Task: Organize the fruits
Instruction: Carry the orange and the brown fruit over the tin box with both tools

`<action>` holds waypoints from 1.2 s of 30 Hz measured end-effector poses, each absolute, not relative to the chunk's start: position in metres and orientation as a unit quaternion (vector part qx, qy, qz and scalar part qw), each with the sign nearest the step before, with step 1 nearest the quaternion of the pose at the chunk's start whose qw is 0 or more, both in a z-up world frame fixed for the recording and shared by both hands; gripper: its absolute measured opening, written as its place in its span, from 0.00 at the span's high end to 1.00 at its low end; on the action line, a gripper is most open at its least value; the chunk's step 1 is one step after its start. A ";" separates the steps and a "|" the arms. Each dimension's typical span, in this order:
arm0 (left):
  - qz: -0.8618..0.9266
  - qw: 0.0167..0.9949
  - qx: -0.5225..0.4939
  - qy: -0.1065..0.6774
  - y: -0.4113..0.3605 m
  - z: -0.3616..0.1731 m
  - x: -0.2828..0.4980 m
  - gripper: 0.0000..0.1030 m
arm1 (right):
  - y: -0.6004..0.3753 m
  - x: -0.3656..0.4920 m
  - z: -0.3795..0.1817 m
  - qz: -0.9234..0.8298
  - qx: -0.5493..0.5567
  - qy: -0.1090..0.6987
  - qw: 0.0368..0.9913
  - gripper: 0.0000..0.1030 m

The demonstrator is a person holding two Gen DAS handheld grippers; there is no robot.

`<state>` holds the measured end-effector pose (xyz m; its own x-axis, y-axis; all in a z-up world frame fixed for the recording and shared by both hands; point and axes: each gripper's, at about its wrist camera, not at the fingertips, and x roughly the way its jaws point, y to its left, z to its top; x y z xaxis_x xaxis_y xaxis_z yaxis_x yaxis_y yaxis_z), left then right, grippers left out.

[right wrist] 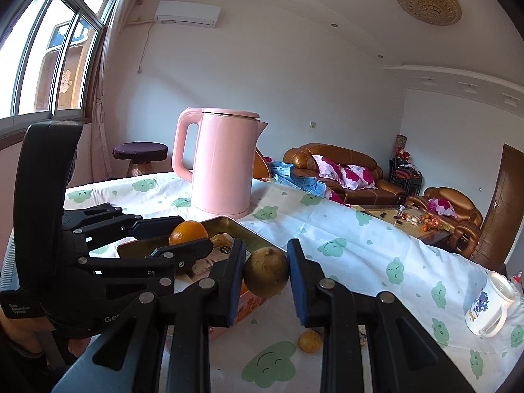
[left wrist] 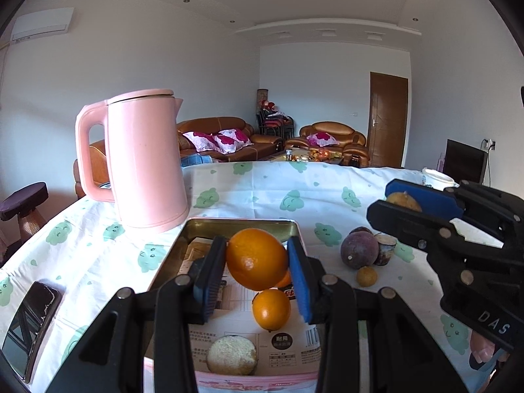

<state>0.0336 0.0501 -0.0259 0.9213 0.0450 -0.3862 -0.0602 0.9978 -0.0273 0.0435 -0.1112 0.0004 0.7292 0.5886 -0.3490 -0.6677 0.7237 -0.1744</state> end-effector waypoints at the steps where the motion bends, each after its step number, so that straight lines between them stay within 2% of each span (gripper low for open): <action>1: 0.029 0.980 -0.021 0.198 0.053 -0.026 0.034 0.61 | -0.109 0.044 0.000 0.345 -0.146 0.137 0.917 0.73; 36: 0.071 0.962 -0.035 0.263 0.104 -0.042 0.055 0.61 | -0.049 0.070 -0.023 0.389 -0.159 0.184 0.889 0.73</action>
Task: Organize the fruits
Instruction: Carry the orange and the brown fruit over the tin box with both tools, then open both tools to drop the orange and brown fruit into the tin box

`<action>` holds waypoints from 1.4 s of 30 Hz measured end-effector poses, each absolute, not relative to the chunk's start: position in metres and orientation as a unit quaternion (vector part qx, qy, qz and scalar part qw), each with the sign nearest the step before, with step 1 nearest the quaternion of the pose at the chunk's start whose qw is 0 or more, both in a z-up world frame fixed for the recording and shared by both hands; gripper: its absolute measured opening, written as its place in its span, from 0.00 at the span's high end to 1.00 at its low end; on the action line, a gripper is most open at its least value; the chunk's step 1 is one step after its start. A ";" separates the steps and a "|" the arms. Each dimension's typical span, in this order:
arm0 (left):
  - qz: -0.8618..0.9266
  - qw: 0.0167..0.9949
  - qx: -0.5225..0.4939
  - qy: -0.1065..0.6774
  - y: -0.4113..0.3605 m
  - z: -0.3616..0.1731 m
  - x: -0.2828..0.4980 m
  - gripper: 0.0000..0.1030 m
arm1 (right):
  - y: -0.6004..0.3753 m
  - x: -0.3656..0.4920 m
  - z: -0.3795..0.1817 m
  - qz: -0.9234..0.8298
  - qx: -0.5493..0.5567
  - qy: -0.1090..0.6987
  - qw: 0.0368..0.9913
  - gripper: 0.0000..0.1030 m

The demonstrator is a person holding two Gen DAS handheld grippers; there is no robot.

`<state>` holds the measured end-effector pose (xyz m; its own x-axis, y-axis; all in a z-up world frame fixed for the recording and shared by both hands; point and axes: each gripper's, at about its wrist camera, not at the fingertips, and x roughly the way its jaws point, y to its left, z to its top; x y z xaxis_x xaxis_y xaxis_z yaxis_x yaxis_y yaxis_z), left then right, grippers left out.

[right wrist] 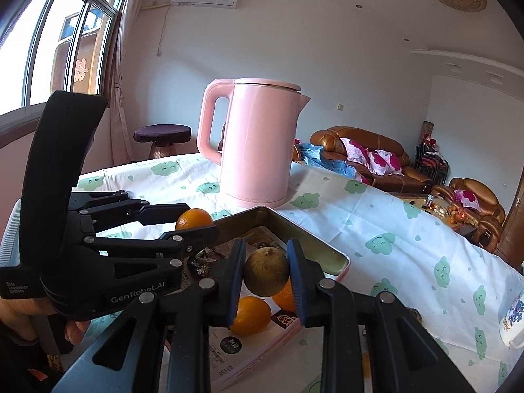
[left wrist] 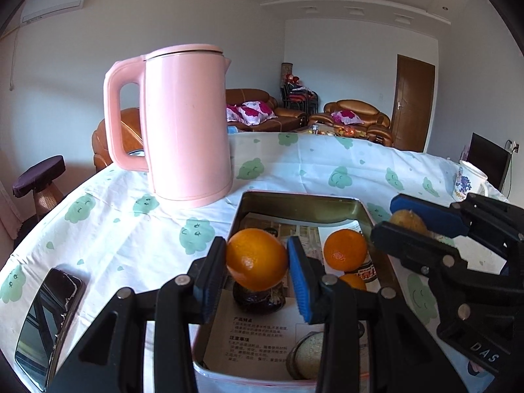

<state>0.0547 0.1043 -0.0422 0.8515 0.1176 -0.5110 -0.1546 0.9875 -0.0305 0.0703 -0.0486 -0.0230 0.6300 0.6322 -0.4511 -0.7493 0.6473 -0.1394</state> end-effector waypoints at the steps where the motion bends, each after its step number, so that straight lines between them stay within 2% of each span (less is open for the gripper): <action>1: 0.069 0.961 -0.036 0.266 0.105 -0.043 0.056 0.61 | -0.047 0.071 -0.024 0.389 -0.160 0.187 0.888 0.73; 31: 0.076 0.957 -0.035 0.279 0.109 -0.045 0.058 0.60 | -0.029 0.081 -0.046 0.407 -0.173 0.234 0.866 0.72; 32: 0.080 0.957 -0.033 0.276 0.109 -0.044 0.057 0.58 | -0.029 0.080 -0.046 0.406 -0.173 0.232 0.867 0.72; 34: 0.092 0.958 -0.032 0.270 0.109 -0.043 0.055 0.42 | -0.032 0.077 -0.045 0.398 -0.176 0.224 0.872 0.71; 37: 0.094 0.960 -0.044 0.259 0.109 -0.040 0.050 0.25 | -0.044 0.074 -0.040 0.386 -0.178 0.216 0.879 0.68; 42: 0.071 0.966 -0.039 0.244 0.088 -0.033 0.045 0.25 | -0.089 0.072 -0.029 0.348 -0.176 0.201 0.899 0.62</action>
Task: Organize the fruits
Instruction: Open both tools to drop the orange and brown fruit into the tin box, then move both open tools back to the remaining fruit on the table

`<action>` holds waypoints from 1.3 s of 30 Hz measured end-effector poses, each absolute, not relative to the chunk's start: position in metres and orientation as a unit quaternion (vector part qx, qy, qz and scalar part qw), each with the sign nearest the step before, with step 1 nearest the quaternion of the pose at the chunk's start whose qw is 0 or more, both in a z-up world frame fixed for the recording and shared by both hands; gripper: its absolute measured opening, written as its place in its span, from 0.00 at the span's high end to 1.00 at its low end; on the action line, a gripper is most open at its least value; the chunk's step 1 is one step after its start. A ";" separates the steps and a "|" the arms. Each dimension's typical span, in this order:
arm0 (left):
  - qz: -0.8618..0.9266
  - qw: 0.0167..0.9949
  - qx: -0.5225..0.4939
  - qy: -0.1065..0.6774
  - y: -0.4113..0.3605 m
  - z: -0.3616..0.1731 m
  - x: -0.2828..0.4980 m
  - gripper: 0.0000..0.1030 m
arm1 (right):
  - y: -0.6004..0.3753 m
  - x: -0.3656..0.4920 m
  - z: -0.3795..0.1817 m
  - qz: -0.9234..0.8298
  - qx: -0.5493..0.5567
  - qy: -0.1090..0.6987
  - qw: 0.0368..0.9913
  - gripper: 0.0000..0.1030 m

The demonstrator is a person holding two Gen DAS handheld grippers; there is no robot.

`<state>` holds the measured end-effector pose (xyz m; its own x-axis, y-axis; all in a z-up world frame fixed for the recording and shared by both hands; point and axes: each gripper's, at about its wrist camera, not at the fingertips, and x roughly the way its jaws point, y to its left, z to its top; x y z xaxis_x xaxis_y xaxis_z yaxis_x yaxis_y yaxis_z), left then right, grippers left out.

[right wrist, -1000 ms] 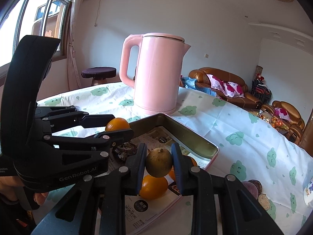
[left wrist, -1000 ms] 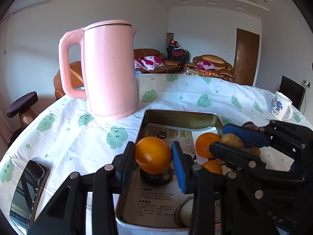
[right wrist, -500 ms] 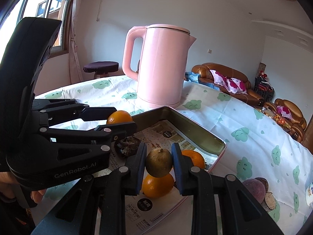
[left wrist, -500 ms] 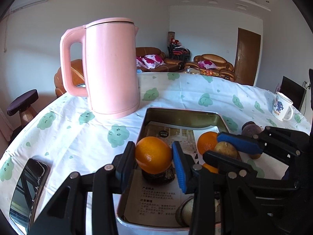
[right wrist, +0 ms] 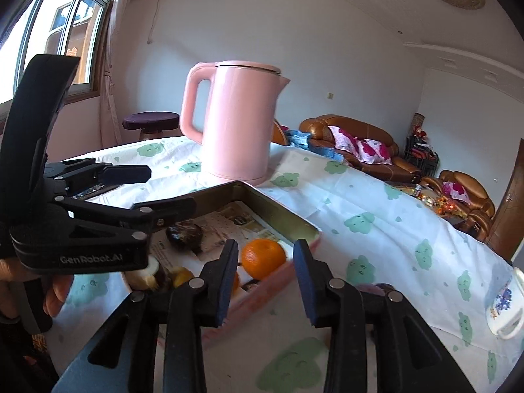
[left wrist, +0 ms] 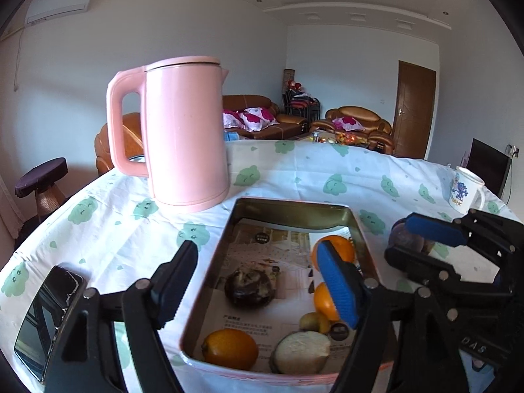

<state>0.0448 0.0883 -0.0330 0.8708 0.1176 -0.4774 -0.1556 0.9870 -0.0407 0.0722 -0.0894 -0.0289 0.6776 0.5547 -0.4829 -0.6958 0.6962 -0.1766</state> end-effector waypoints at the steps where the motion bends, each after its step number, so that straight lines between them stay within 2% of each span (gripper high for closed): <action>1: 0.063 0.967 -0.039 0.243 0.083 -0.032 0.045 0.24 | -0.102 0.074 -0.027 0.335 -0.171 0.202 0.904 0.59; 2: 0.054 0.968 -0.038 0.243 0.076 -0.032 0.045 0.24 | -0.114 0.077 -0.025 0.324 -0.164 0.205 0.909 0.56; 4: 0.040 0.969 -0.028 0.244 0.061 -0.032 0.047 0.24 | -0.138 0.082 -0.021 0.297 -0.151 0.206 0.920 0.43; 6: 0.027 0.969 -0.016 0.244 0.046 -0.033 0.047 0.24 | -0.158 0.086 -0.019 0.272 -0.140 0.203 0.930 0.41; 16: 0.012 0.967 0.005 0.254 0.016 -0.036 0.059 0.24 | -0.177 0.099 -0.036 0.263 -0.115 0.252 0.924 0.41; 26: 0.016 0.970 -0.002 0.244 0.021 -0.031 0.060 0.23 | -0.151 0.118 -0.061 0.280 -0.115 0.349 0.887 0.41; 31: 0.015 0.970 -0.004 0.242 0.022 -0.029 0.060 0.22 | -0.138 0.132 -0.076 0.279 -0.114 0.395 0.868 0.59; 33: 0.013 0.970 -0.004 0.242 0.021 -0.029 0.061 0.20 | -0.138 0.136 -0.077 0.281 -0.106 0.403 0.864 0.62; 34: 0.013 0.970 -0.003 0.243 0.021 -0.030 0.061 0.20 | -0.138 0.138 -0.079 0.281 -0.106 0.406 0.863 0.71; 35: 0.011 0.970 -0.003 0.244 0.020 -0.030 0.062 0.20 | -0.137 0.140 -0.081 0.281 -0.106 0.413 0.860 0.74; 39: 0.004 0.969 -0.001 0.246 0.015 -0.029 0.065 0.20 | -0.140 0.134 -0.078 0.286 -0.109 0.406 0.861 0.74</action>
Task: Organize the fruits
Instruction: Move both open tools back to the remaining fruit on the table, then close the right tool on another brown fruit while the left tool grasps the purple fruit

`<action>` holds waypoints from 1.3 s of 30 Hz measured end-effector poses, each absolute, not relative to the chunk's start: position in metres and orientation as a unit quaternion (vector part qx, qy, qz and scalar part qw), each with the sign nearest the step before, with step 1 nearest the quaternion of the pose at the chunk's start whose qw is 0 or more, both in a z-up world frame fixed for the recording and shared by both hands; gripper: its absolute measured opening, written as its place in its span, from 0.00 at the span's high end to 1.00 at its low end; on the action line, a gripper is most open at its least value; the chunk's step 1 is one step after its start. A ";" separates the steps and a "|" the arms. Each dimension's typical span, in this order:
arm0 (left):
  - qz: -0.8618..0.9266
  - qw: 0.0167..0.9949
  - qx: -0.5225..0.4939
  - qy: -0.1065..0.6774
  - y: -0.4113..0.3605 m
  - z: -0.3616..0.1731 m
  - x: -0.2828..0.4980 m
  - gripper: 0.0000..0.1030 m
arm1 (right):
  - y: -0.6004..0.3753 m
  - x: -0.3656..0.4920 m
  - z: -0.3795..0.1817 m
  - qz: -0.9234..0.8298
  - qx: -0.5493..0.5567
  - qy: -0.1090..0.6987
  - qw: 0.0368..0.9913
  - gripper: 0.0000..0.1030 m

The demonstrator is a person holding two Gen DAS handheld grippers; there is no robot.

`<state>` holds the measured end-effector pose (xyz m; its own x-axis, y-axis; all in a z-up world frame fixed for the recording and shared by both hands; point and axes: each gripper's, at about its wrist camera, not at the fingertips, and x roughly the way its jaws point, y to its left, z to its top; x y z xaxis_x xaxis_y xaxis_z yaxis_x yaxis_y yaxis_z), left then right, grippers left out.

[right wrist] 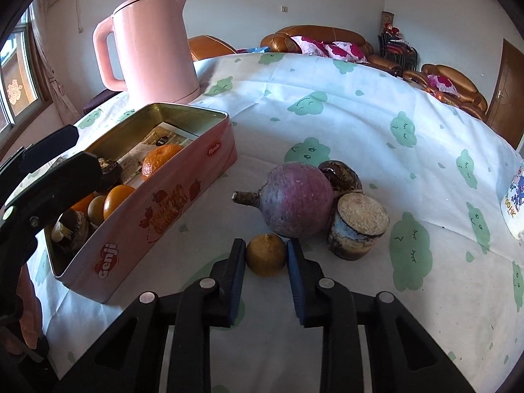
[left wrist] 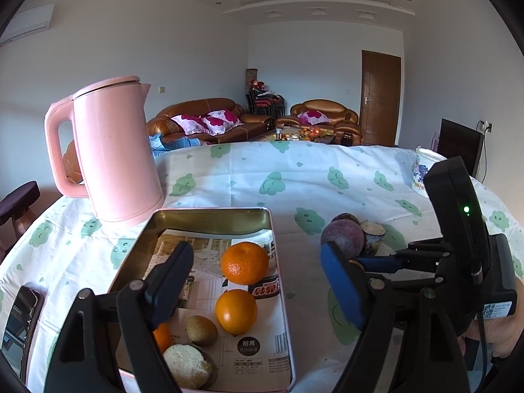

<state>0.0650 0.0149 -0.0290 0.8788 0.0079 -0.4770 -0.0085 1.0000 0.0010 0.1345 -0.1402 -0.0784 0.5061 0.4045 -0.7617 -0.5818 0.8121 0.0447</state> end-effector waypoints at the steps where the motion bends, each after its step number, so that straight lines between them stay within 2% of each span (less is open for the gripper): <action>1: 0.003 0.969 0.001 0.247 0.013 -0.029 0.066 0.20 | -0.142 0.130 -0.077 0.284 -0.113 0.400 0.864 0.74; 9: -0.031 0.964 0.020 0.262 -0.024 -0.029 0.082 0.20 | -0.198 0.119 -0.055 0.211 -0.097 0.334 0.913 0.74; 18: -0.068 0.945 0.042 0.316 -0.067 -0.043 0.125 0.21 | -0.234 0.139 -0.050 0.170 -0.060 0.321 0.930 0.74; 25: -0.077 0.930 0.042 0.358 -0.073 -0.059 0.150 0.40 | -0.238 0.136 -0.048 0.178 -0.055 0.313 0.931 0.74; 33: -0.080 0.921 0.047 0.377 -0.078 -0.068 0.159 0.41 | -0.236 0.134 -0.049 0.184 -0.060 0.314 0.929 0.74; 36: -0.076 0.922 0.045 0.377 -0.077 -0.068 0.159 0.48 | -0.236 0.135 -0.049 0.186 -0.059 0.315 0.929 0.74; 39: -0.080 0.922 0.038 0.376 -0.074 -0.067 0.158 0.48 | -0.236 0.132 -0.047 0.187 -0.057 0.308 0.931 0.74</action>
<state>0.1585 -0.0740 -0.0675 0.7044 -0.1199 -0.6996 0.1770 0.9842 0.0095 0.1325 -0.2365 -0.0473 0.7404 0.3134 -0.5946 -0.3839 0.9233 0.0086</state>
